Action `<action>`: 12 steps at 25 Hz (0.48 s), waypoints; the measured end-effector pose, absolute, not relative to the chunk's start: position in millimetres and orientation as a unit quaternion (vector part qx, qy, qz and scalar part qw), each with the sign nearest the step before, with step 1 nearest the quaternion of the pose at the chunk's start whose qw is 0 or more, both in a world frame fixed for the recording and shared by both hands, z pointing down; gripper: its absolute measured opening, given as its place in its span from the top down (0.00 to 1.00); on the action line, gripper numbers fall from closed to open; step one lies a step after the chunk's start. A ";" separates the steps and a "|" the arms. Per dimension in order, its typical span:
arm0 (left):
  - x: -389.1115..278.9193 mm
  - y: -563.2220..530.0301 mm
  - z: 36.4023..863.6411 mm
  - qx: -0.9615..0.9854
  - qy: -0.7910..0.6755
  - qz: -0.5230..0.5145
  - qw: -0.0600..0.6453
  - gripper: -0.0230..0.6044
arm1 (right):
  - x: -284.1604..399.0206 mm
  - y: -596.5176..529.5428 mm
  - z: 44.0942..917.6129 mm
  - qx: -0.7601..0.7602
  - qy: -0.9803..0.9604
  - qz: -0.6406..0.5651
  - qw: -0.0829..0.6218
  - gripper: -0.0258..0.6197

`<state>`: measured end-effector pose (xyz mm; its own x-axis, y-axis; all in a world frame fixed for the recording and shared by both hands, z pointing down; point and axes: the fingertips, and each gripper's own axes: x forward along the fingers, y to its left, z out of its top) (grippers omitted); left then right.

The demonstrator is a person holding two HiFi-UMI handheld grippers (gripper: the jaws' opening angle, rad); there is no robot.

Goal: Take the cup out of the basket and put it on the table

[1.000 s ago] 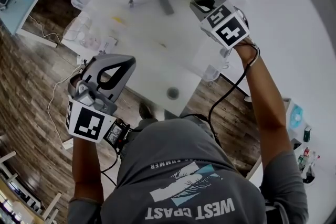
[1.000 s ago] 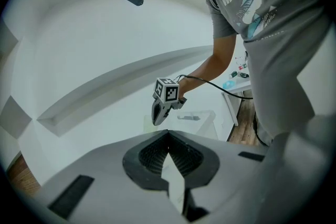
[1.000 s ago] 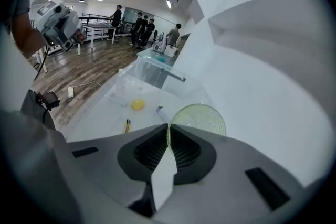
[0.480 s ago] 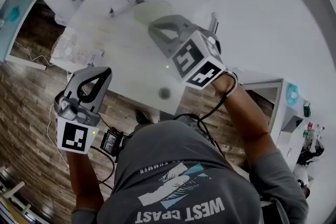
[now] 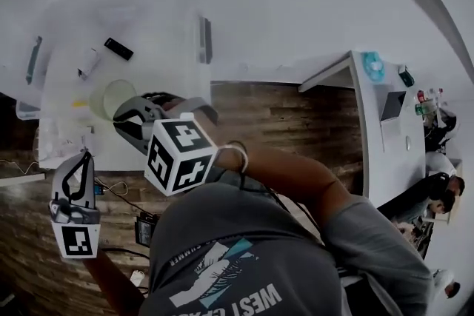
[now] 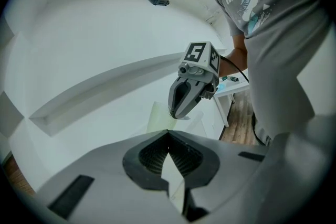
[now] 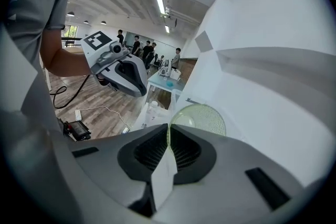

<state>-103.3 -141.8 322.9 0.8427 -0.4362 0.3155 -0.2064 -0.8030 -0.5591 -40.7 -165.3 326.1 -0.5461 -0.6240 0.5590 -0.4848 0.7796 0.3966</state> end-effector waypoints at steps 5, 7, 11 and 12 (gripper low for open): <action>-100.2 -140.8 324.5 -0.941 0.210 -0.188 0.187 0.95 | -41.1 -145.2 338.1 0.312 -0.878 -0.089 0.353 0.92; -99.2 -134.9 324.9 -0.944 0.221 -0.175 0.171 0.95 | -42.9 -133.6 346.1 0.300 -0.883 -0.085 0.351 0.92; -89.6 -132.5 331.4 -0.942 0.206 -0.183 0.191 0.95 | -35.7 -120.4 370.6 0.286 -0.883 -0.070 0.365 0.91; -87.1 -132.3 332.6 -0.942 0.202 -0.185 0.195 0.95 | -33.7 -118.4 378.5 0.285 -0.882 -0.062 0.370 0.91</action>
<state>-87.1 -132.3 332.6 0.8501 -0.4520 0.2702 -0.3075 -0.8426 -0.4421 -33.7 -118.4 378.5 -0.5636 -0.5482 0.6180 -0.4556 0.8303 0.3210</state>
